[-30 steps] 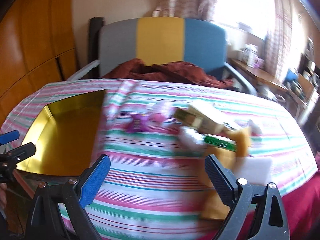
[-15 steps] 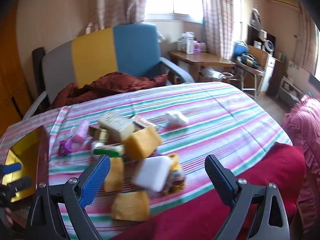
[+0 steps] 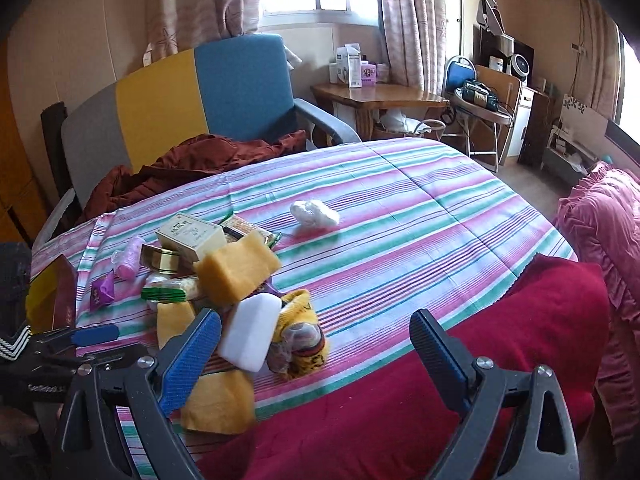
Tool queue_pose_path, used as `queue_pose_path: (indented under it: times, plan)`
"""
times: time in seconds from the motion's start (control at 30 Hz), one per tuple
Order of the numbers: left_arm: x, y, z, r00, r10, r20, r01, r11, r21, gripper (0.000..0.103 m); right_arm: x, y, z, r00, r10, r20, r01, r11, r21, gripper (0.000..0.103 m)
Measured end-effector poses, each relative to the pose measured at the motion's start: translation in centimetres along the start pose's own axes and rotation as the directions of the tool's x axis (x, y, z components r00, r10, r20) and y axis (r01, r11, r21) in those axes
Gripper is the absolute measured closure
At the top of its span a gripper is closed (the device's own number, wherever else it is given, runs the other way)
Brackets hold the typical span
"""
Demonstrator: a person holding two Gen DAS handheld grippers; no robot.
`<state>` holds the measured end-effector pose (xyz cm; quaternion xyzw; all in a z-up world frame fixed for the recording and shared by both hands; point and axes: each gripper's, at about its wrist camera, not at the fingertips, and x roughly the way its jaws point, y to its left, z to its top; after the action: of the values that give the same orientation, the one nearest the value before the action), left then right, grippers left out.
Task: Organize objects
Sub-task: 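Grasp the yellow sponge with the left tool while the right tool grasps the white eraser sponge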
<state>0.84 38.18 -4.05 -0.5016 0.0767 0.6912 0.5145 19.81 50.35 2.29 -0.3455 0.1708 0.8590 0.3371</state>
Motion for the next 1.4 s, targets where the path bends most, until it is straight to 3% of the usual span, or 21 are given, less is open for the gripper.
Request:
queue_pose_path:
  times: [0.23, 0.3, 0.37, 0.47, 0.67, 0.77, 0.83, 0.87, 1.23, 1.4]
  plan:
    - [4.0, 0.9, 1.3, 0.999, -0.036, -0.038, 0.033, 0.997, -0.074, 0.012, 1.0, -0.6, 0.1, 1.000, -0.006, -0.031, 0.006, 1.000, 0.003, 0.006]
    - [4.7, 1.2, 1.3, 0.997, -0.054, -0.050, 0.050, 0.995, -0.081, 0.024, 1.2, -0.6, 0.3, 0.999, 0.006, -0.038, -0.006, 1.000, 0.005, 0.006]
    - [5.2, 1.4, 1.1, 0.990, -0.125, -0.068, 0.119, 0.989, -0.092, 0.041, 1.5, -0.5, 0.5, 0.998, 0.034, -0.056, -0.034, 0.999, 0.012, 0.006]
    - [4.7, 1.1, 0.7, 0.986, -0.154, -0.057, 0.150, 0.986, -0.069, 0.047, 2.0, 0.0, 0.8, 0.993, 0.084, -0.081, -0.083, 0.996, 0.018, 0.007]
    - [2.3, 1.6, -0.6, 0.989, -0.145, -0.039, 0.143, 0.989, -0.044, 0.049, 4.4, 1.8, 1.0, 0.970, 0.145, -0.193, -0.149, 0.989, -0.011, 0.029]
    - [0.8, 1.8, -1.5, 0.990, -0.140, -0.026, 0.139, 0.989, -0.041, 0.049, 5.5, 2.2, 1.0, 0.958, 0.157, -0.240, -0.168, 0.985, -0.025, 0.045]
    - [0.1, 1.7, -1.8, 0.992, -0.124, -0.015, 0.123, 0.992, -0.026, 0.049, 6.1, 2.5, 0.8, 0.948, 0.156, -0.278, -0.174, 0.984, -0.042, 0.074]
    - [-0.6, 1.7, -2.2, 0.993, -0.117, -0.005, 0.117, 0.993, -0.019, 0.049, 6.1, 2.7, 0.6, 0.948, 0.150, -0.282, -0.172, 0.984, -0.056, 0.075]
    - [-9.1, 3.5, -5.3, 0.989, -0.050, 0.139, 0.056, 0.998, -0.038, 0.048, -0.5, 4.4, 2.9, 0.973, 0.202, -0.114, -0.212, 0.973, -0.093, 0.078]
    - [-14.8, 6.6, -8.0, 0.970, 0.058, 0.237, -0.032, 0.993, -0.110, 0.048, -3.0, 9.4, 3.6, 0.930, 0.359, -0.083, -0.368, 0.917, -0.154, 0.078]
